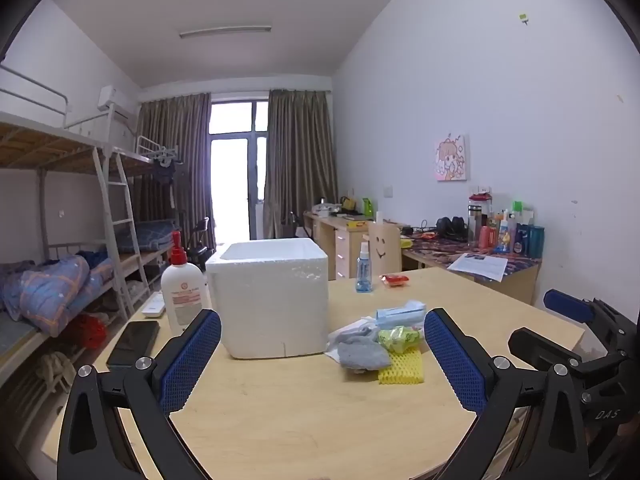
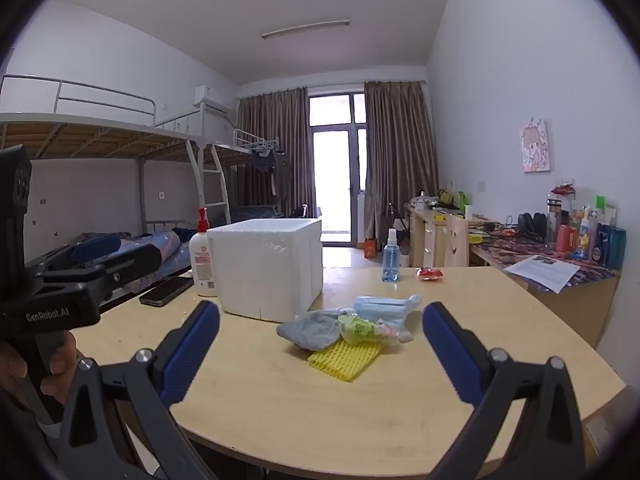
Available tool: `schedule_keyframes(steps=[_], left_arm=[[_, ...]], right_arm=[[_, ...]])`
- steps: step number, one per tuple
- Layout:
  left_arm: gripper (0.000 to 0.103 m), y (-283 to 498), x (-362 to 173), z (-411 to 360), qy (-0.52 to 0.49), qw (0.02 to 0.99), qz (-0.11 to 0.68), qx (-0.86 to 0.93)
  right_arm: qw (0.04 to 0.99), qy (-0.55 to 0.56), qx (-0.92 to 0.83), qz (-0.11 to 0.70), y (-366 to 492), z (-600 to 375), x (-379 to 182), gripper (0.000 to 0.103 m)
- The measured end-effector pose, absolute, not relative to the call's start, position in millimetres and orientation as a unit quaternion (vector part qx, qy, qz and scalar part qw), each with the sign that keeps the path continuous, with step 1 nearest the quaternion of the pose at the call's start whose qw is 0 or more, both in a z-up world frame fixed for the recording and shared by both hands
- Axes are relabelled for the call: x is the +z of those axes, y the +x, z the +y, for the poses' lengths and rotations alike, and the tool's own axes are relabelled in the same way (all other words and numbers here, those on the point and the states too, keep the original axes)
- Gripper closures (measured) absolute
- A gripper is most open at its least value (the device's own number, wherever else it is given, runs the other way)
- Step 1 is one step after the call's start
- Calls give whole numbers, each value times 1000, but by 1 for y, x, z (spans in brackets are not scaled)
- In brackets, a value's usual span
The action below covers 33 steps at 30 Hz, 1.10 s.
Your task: Organize soft objects
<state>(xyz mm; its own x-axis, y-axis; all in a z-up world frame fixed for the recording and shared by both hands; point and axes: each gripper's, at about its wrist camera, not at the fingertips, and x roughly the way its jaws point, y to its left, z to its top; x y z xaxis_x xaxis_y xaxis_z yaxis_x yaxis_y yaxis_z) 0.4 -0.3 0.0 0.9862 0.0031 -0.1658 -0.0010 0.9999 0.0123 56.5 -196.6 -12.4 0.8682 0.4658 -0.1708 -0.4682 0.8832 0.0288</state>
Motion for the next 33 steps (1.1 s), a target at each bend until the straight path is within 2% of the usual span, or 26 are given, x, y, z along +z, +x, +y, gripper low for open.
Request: schedule_keyframes(steps=[33], left_arm=[[1, 2, -1, 5, -3, 996, 84, 6]], right_arm=[[967, -2, 238, 89, 57, -203, -11, 0]])
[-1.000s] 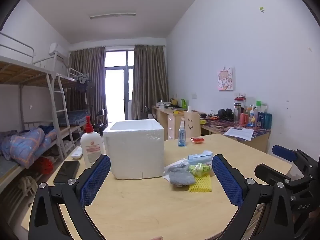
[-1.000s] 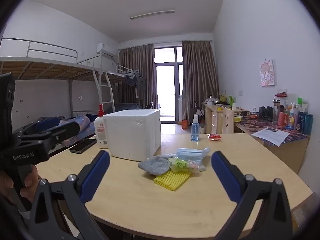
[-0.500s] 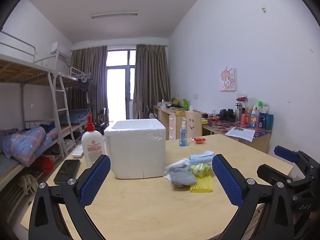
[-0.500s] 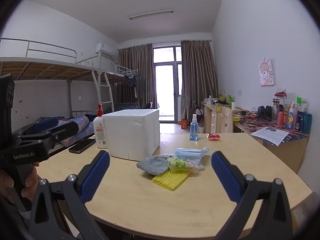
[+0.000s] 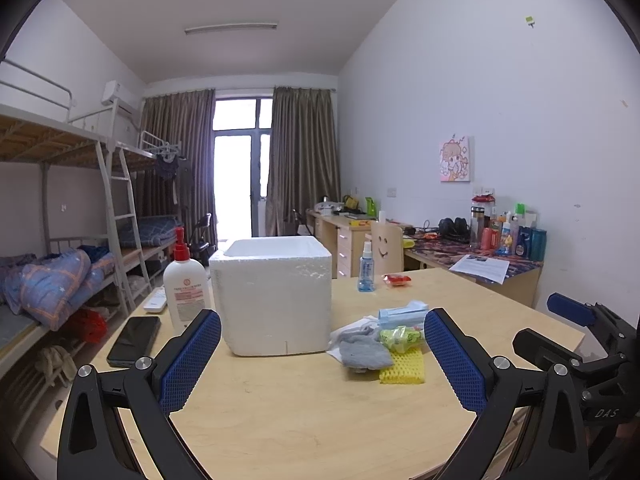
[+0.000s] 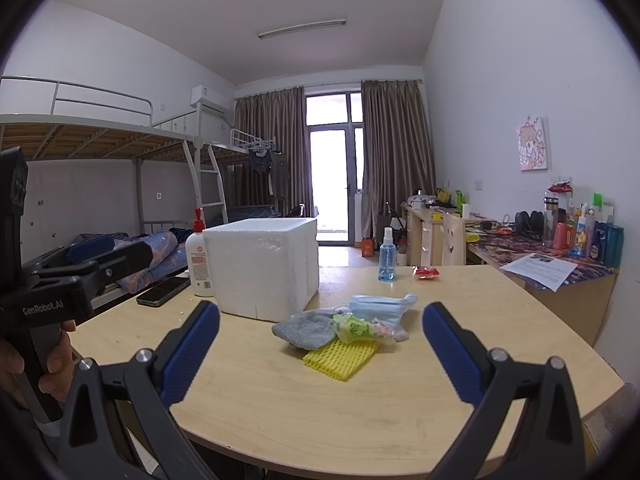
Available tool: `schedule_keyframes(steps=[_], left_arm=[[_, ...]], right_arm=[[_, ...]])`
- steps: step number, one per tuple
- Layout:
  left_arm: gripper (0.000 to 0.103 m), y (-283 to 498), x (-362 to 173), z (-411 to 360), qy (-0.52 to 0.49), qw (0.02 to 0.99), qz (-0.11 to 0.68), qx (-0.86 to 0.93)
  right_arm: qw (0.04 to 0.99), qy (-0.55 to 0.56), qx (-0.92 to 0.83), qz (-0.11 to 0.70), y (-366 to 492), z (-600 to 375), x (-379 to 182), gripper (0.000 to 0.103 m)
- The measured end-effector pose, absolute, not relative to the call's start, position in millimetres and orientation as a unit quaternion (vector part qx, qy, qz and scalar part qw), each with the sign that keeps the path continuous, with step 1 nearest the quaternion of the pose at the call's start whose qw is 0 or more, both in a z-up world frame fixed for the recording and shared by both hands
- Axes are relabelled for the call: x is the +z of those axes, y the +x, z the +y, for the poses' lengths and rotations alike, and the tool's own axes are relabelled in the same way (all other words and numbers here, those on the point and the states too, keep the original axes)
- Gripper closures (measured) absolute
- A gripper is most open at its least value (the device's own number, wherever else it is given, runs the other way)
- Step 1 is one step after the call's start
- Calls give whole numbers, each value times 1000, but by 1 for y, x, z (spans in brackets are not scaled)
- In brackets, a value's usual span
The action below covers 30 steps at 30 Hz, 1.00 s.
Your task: Organize soft objects
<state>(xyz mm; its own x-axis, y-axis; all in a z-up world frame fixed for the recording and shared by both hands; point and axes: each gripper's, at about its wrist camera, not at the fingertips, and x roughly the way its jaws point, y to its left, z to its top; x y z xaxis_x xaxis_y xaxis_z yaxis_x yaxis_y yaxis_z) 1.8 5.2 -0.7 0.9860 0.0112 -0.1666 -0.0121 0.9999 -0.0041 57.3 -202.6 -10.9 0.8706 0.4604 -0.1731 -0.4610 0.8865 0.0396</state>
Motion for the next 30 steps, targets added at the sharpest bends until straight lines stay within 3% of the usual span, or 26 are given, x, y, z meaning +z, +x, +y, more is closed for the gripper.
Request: schedule_keyframes(steps=[30], left_arm=[[1, 7, 0, 6, -1, 995, 97, 17]], right_arm=[[967, -5, 237, 89, 59, -201, -13, 0]])
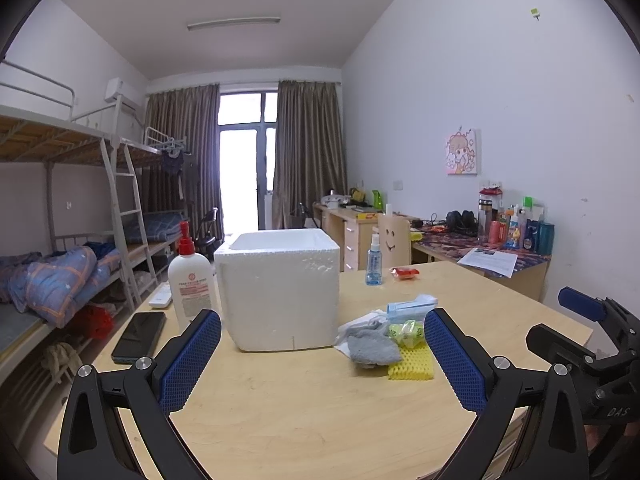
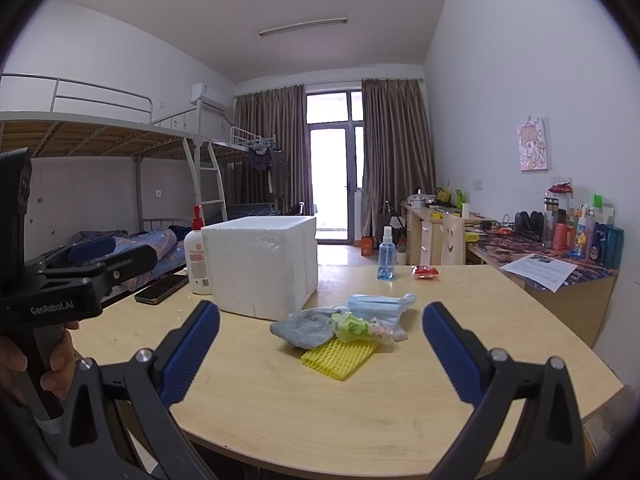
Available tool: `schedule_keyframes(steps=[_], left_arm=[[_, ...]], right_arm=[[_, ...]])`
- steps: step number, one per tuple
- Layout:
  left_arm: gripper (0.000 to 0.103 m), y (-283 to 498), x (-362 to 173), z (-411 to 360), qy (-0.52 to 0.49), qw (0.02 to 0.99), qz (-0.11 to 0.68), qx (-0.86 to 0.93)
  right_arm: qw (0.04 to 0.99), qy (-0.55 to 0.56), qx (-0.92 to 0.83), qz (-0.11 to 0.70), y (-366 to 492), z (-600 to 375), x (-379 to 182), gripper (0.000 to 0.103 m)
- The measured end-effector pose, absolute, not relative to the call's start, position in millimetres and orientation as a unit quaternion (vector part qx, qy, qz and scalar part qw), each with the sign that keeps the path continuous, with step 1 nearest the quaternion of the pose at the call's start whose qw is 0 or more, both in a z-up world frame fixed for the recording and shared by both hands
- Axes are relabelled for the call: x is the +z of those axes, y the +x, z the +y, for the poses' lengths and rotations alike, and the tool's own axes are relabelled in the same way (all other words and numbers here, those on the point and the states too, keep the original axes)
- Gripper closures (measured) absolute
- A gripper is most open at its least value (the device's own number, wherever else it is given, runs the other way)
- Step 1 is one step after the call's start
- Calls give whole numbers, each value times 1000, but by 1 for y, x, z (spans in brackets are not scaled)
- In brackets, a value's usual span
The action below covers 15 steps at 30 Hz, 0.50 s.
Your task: Organize soft objects
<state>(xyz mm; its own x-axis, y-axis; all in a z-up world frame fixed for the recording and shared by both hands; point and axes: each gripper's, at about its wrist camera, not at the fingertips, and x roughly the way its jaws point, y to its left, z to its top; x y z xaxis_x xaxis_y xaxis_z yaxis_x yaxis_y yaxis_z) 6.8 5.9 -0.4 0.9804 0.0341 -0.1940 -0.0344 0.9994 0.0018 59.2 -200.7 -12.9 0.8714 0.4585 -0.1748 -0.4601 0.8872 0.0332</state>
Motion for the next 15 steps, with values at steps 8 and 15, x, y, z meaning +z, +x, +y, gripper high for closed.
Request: schedule_keyframes(steps=[8, 15], left_arm=[[1, 8, -2, 8, 2, 994, 103, 22], [1, 11, 0, 8, 3, 994, 103, 21]], right_arm=[[967, -5, 239, 93, 61, -200, -13, 0], [966, -1, 240, 96, 64, -201, -14, 0]])
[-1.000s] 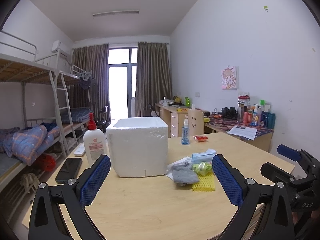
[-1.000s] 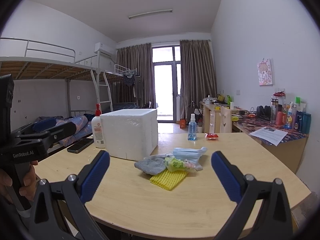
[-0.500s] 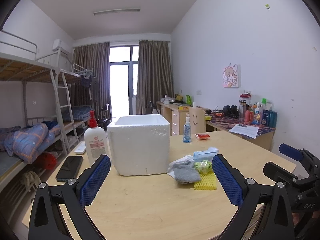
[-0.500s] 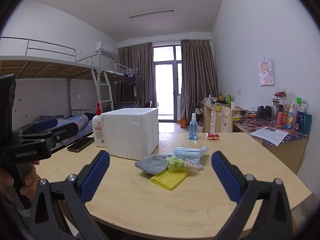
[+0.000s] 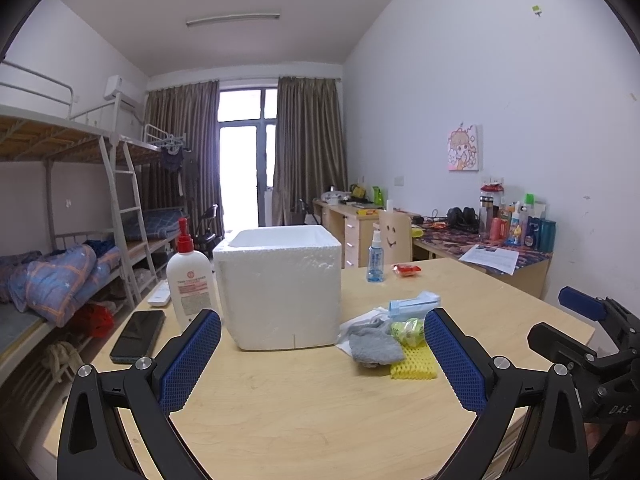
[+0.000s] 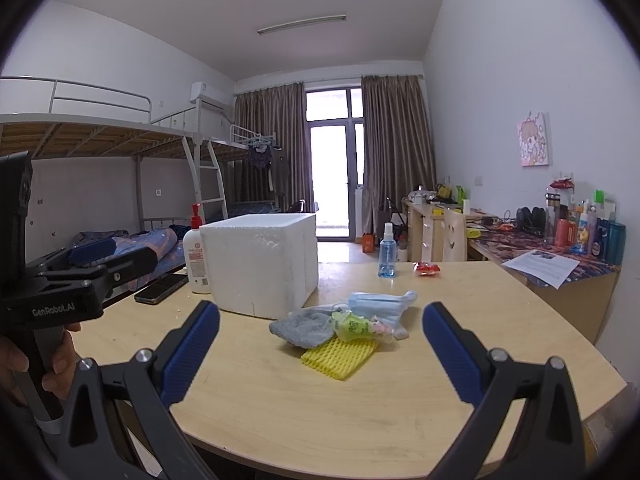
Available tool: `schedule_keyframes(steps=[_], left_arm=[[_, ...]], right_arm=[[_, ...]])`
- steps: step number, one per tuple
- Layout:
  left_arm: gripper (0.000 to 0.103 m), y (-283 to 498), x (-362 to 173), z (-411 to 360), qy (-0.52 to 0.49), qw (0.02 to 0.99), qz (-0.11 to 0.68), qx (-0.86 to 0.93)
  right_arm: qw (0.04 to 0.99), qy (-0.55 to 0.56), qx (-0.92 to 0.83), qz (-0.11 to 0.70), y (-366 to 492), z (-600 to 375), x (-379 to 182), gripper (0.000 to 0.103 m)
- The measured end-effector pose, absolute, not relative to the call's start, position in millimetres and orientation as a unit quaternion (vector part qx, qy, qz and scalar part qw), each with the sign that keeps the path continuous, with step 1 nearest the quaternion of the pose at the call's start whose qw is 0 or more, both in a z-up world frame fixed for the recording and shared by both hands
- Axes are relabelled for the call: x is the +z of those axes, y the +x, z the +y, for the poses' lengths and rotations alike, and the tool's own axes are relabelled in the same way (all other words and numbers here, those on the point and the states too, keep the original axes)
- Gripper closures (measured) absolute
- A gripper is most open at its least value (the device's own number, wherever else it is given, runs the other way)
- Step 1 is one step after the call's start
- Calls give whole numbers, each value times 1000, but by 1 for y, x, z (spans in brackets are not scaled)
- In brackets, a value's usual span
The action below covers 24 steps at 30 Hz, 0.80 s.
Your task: Organize soft objects
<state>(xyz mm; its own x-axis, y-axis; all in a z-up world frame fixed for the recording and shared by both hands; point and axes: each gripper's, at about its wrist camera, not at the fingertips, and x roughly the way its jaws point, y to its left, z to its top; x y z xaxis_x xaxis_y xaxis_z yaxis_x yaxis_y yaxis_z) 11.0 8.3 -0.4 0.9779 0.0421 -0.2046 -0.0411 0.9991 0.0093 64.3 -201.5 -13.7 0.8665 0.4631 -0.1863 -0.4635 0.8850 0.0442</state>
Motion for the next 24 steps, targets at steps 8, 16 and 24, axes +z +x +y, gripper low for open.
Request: schedule_keyframes(steps=[8, 16, 24], left_arm=[[1, 23, -1, 10, 2, 994, 111, 18], [1, 48, -3, 14, -1, 991, 134, 16], [1, 82, -12, 9, 7, 986, 166, -6]], right_arm=[[966, -4, 239, 101, 70, -199, -13, 0], [965, -11, 232, 124, 94, -196, -17, 0], [962, -15, 224, 156, 124, -193, -23, 0]])
